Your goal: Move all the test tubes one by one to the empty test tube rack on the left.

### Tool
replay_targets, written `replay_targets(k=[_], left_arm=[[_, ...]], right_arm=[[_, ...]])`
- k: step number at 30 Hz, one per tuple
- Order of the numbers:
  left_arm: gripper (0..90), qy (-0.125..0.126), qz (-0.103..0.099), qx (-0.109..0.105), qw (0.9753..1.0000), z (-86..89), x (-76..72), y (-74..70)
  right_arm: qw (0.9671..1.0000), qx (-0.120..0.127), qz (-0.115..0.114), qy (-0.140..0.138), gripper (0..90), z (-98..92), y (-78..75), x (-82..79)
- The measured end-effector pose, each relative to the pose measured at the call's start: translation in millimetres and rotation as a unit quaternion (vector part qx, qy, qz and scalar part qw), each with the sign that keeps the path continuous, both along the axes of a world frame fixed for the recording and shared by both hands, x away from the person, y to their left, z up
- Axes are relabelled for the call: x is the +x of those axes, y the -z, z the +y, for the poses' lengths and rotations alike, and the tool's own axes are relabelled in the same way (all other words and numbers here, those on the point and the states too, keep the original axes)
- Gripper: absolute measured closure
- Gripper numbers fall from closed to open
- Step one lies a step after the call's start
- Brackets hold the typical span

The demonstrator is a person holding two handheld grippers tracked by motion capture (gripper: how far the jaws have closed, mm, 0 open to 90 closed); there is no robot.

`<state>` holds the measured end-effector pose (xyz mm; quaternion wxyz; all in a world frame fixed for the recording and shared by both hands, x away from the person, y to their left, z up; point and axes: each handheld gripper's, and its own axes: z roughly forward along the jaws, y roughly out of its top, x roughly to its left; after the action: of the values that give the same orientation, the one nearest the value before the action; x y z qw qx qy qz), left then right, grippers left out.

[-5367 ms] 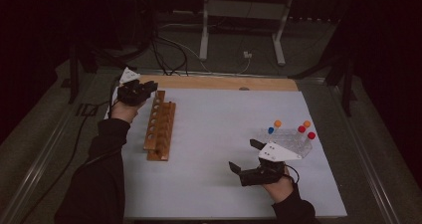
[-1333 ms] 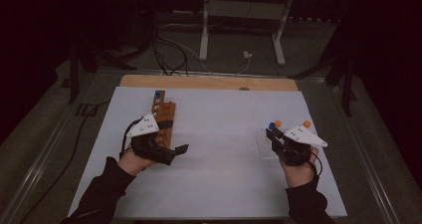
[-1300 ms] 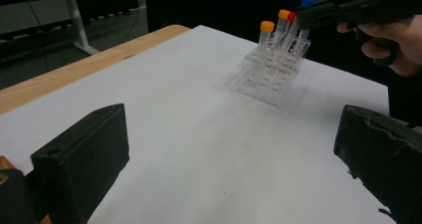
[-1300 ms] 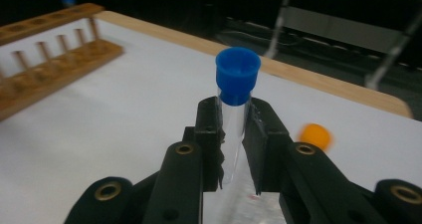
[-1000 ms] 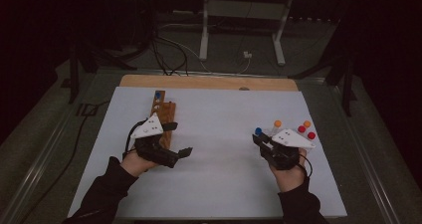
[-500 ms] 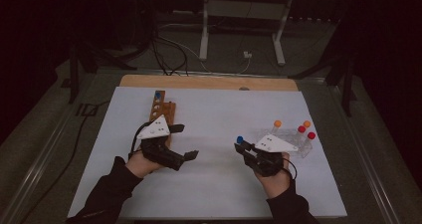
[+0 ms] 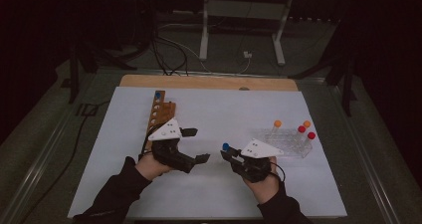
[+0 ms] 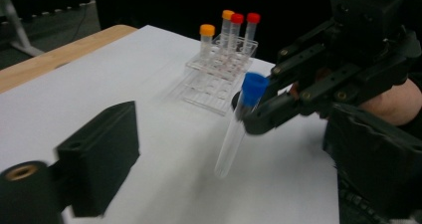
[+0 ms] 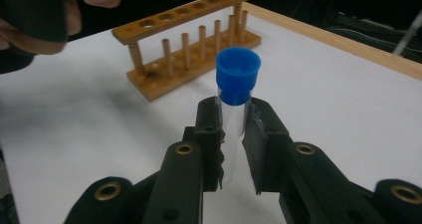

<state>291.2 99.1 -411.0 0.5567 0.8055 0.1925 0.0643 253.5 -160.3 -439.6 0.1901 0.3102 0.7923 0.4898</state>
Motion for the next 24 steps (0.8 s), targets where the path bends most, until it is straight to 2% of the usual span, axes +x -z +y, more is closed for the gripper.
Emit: replay_targets(k=[2,4,11,15,19,20,24], left_arm=[[16.0,0.008,0.000,-0.003,1.0000,-4.0,-0.3,0.3],[18.6,0.013,0.000,0.000,0.9999,-8.0,-0.5,1.0],[35.6,0.028,0.006,0.006,0.9996,-22.7,0.8,5.9],[46.2,0.038,0.002,0.010,0.9992,-29.8,1.0,8.1],[56.7,0.042,-0.001,0.014,0.9990,-33.7,1.9,9.7],[62.4,0.044,-0.001,0.014,0.9989,-33.8,2.5,9.8],[69.1,0.049,-0.005,0.017,0.9986,-35.8,2.9,9.8]], right_arm=[[1.0000,-0.001,-0.001,-0.006,76.6,2.7,0.1,-1.2],[0.9999,0.000,0.000,-0.010,76.5,4.9,0.1,-2.6],[0.9998,-0.002,0.003,-0.019,76.5,9.7,1.9,-4.1],[0.9998,-0.003,0.005,-0.021,76.5,11.0,2.7,-4.4],[0.9997,-0.005,0.006,-0.022,76.6,11.0,2.8,-4.1],[0.9997,-0.003,0.007,-0.021,76.5,10.7,2.9,-4.0],[0.9998,-0.003,0.007,-0.021,76.5,10.6,2.7,-4.0]])
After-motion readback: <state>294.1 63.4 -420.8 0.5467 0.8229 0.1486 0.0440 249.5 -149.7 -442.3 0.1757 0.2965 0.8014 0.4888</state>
